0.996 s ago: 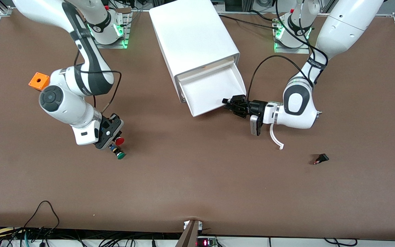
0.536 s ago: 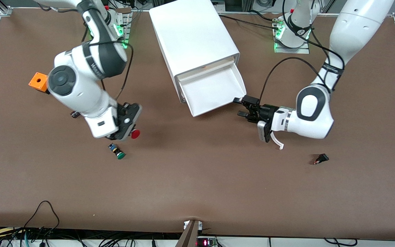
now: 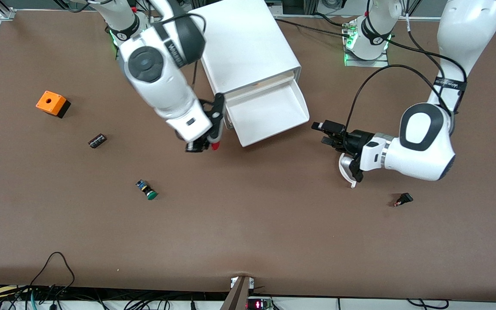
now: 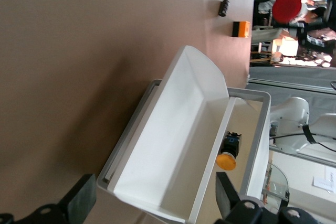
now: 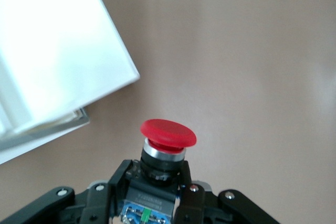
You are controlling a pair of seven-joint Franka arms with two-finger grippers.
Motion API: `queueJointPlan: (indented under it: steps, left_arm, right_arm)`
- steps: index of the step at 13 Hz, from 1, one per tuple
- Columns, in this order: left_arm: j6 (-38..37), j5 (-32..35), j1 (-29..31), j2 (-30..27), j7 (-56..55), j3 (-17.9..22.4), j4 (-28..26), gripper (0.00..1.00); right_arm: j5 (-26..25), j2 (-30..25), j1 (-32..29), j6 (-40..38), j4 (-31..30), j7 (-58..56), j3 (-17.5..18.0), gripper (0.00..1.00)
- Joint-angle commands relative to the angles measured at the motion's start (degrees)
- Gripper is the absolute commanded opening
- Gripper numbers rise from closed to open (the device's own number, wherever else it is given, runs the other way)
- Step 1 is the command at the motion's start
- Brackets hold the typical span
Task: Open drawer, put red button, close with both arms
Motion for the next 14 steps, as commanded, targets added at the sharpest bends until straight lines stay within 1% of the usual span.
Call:
queueJointPlan:
  steps: [1, 3, 5, 7, 8, 9, 11, 12, 13, 14]
  left_arm:
    - [-3.5, 5.5, 0.7, -2.0, -7.2, -0.3, 4.0, 1.00]
    - [-4.6, 13.3, 0.7, -2.8, -12.2, -1.0, 8.0, 1.00]
    - [-7.5, 19.4, 0.0, -2.8, -19.1, -1.3, 12.3, 1.00]
    - [-10.7, 20.9, -0.5, -2.7, -27.0, -1.4, 15.7, 1.00]
    - [-12.1, 21.3, -1.2, -2.7, -31.0, -1.3, 16.8, 1.00]
    - [-12.4, 23.2, -1.7, -2.8, -33.9, -1.4, 18.0, 1.00]
    - [-12.6, 29.8, -3.9, -3.1, -39.2, -1.5, 20.9, 1.00]
    - [-12.5, 32.6, -4.7, -3.8, -41.6, -1.4, 21.6, 1.00]
    - [-12.4, 36.8, -5.6, -3.8, -43.4, -1.4, 21.9, 1.00]
    - [-12.3, 40.4, -5.7, -3.8, -43.5, -1.4, 22.0, 1.00]
  right_arm:
    - [-2.7, 1.0, 4.1, -0.8, 2.7, -1.3, -0.6, 0.10]
    - [-2.9, 1.6, 7.5, -0.1, 2.8, -0.6, -0.6, 0.10]
    - [-3.0, 2.3, 10.4, -0.1, 2.8, -0.2, -0.9, 0.10]
    - [-2.8, 3.9, 11.8, 1.5, 2.8, 2.8, -1.1, 0.10]
    - [-2.8, 4.7, 12.7, 3.0, 2.8, 4.9, -1.1, 0.10]
    - [-3.0, 5.6, 13.8, 3.9, 2.8, 5.5, -1.1, 0.10]
    - [-3.0, 7.5, 15.2, 5.2, 2.9, 5.4, -2.0, 0.10]
    - [-3.0, 8.2, 15.9, 5.3, 3.0, 4.9, -2.7, 0.10]
    - [-3.0, 9.1, 16.6, 5.2, 4.0, 4.5, -3.5, 0.10]
    - [-3.1, 10.0, 17.5, 4.7, 4.8, 4.5, -4.2, 0.10]
